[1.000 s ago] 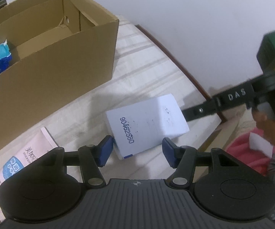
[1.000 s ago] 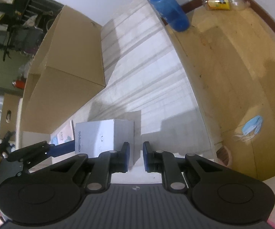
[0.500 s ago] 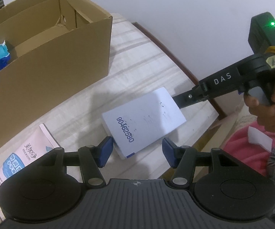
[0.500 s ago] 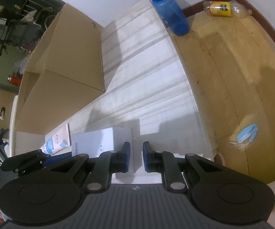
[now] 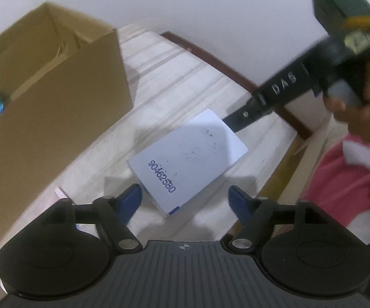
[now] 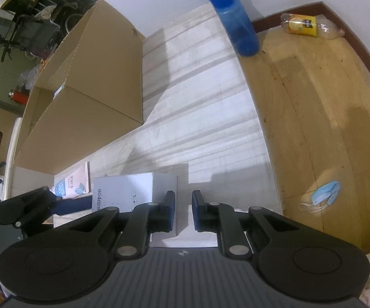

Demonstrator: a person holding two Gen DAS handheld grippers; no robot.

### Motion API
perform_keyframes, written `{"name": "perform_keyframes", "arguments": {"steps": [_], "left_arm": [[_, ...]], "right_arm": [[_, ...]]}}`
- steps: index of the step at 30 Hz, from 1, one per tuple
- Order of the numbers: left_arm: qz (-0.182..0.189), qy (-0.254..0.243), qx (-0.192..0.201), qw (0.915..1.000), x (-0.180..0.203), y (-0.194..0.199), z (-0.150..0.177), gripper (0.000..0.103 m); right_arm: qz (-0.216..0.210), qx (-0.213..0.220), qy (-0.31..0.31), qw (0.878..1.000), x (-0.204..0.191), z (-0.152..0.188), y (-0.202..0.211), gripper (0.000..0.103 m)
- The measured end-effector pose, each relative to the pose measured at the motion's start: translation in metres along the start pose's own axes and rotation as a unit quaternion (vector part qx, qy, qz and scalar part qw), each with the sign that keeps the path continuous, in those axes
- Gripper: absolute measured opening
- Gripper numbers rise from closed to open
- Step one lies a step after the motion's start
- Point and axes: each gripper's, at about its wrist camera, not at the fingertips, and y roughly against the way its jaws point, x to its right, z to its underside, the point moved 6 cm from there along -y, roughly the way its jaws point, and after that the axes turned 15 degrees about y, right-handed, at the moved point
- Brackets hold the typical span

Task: Organize objects
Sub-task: 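Tip the white box up with the right gripper while the left gripper holds its edge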

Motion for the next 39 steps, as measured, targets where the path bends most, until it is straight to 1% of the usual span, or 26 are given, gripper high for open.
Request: {"name": "perform_keyframes", "arguments": {"steps": [3,5,7,10,11,14,19,22,24,27,29,30,31,37,39], "left_arm": [[-0.004,-0.027,0.005,0.9996,0.001,-0.001,0.002,0.077],[-0.007,-0.045,0.009,0.9989,0.001,-0.002,0.003,0.085],[-0.012,-0.064,0.016,0.9978,0.001,-0.001,0.005,0.088],[-0.023,-0.101,0.027,0.9943,0.003,-0.002,0.008,0.089],[-0.028,-0.109,0.029,0.9932,0.005,-0.004,0.008,0.091],[-0.043,-0.128,0.038,0.9901,0.005,-0.010,0.007,0.093],[-0.039,-0.126,0.045,0.9902,0.002,-0.012,0.006,0.093],[-0.032,-0.116,0.056,0.9912,0.000,-0.010,0.002,0.093],[-0.024,-0.110,0.062,0.9917,-0.001,-0.009,0.000,0.093],[-0.014,-0.115,0.067,0.9910,0.003,-0.009,-0.002,0.094],[-0.009,-0.121,0.090,0.9886,0.007,-0.005,-0.004,0.094],[0.000,-0.124,0.100,0.9873,0.009,-0.002,-0.005,0.094],[0.007,-0.128,0.103,0.9865,0.012,-0.001,-0.005,0.094],[-0.004,-0.151,0.085,0.9848,0.011,-0.009,-0.003,0.094],[-0.006,-0.150,0.088,0.9847,0.008,-0.013,-0.003,0.094]], "right_arm": [[-0.010,-0.001,-0.012,1.000,0.004,0.000,0.000,0.018],[-0.018,-0.002,-0.022,1.000,0.006,0.001,0.001,0.019],[-0.024,-0.003,-0.028,0.999,0.008,0.002,0.001,0.020],[-0.030,-0.006,-0.024,0.999,0.008,0.004,0.002,0.022],[-0.031,-0.006,-0.021,0.999,0.008,0.004,0.003,0.023],[-0.038,-0.008,-0.025,0.999,0.010,0.005,0.005,0.026],[-0.045,-0.009,-0.025,0.999,0.012,0.006,0.009,0.035],[-0.045,-0.009,-0.023,0.999,0.012,0.007,0.010,0.037],[-0.044,-0.009,-0.023,0.999,0.012,0.006,0.010,0.038],[-0.042,-0.010,-0.020,0.999,0.012,0.006,0.010,0.038],[-0.043,-0.009,-0.022,0.999,0.012,0.006,0.010,0.038],[-0.044,-0.008,-0.022,0.999,0.012,0.006,0.010,0.038],[-0.046,-0.009,-0.022,0.999,0.012,0.007,0.010,0.038],[-0.052,-0.009,-0.032,0.998,0.014,0.006,0.010,0.039],[-0.051,-0.008,-0.029,0.998,0.014,0.007,0.010,0.041]]}}
